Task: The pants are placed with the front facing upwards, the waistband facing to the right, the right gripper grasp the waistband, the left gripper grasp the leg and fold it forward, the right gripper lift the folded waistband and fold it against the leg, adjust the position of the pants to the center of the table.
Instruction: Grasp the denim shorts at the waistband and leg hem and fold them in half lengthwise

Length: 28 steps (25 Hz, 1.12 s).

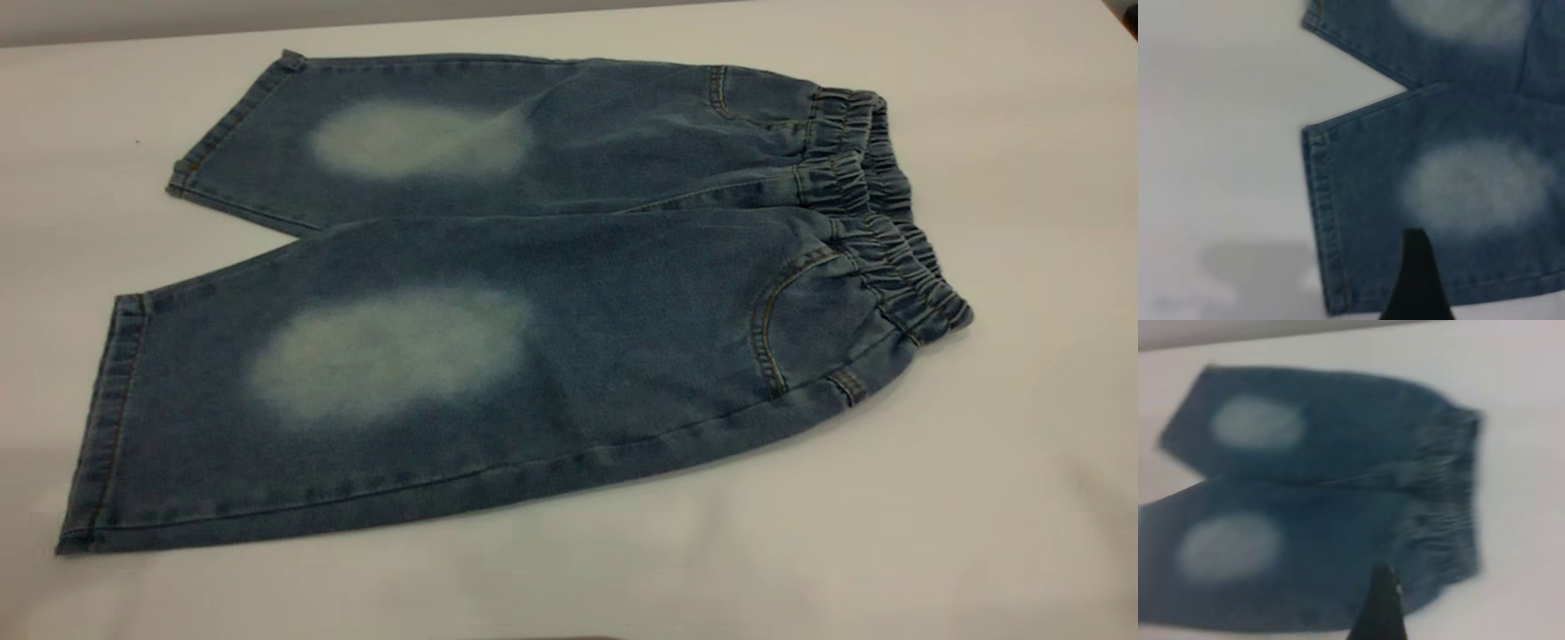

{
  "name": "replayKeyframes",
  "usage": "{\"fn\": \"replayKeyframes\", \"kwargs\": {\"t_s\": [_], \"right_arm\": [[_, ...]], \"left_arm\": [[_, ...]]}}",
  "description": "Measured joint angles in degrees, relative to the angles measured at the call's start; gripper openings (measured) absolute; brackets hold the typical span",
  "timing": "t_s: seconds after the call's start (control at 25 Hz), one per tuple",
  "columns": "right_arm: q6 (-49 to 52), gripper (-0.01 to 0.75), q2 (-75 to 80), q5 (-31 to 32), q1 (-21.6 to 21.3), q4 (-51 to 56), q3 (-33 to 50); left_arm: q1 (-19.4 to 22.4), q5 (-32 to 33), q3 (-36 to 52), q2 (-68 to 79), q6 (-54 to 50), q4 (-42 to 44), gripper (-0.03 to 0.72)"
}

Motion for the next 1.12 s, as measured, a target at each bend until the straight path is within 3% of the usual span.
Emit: {"fn": "replayKeyframes", "kwargs": {"t_s": [0.28, 0.56, 0.88, 1.12], "right_arm": [[-14.7, 0.566, 13.6, 1.6, 0.0, 17.8, 0.0], [-17.5, 0.566, 24.3, 3.5, 0.1, 21.9, 1.2], [-24.3, 0.566, 28.6, -6.8, 0.1, 29.9, 10.9], [-33.7, 0.566, 37.5, -8.8, 0.1, 39.7, 11.4]], "left_arm": [[0.0, -6.0, 0.0, 6.4, 4.2, -3.3, 0.482], [0.0, -8.6, 0.0, 9.6, 6.1, -3.8, 0.482], [0.0, -10.1, 0.0, 10.7, 6.2, -4.0, 0.482], [0.0, -10.6, 0.0, 10.7, 6.2, -4.0, 0.482]]}}
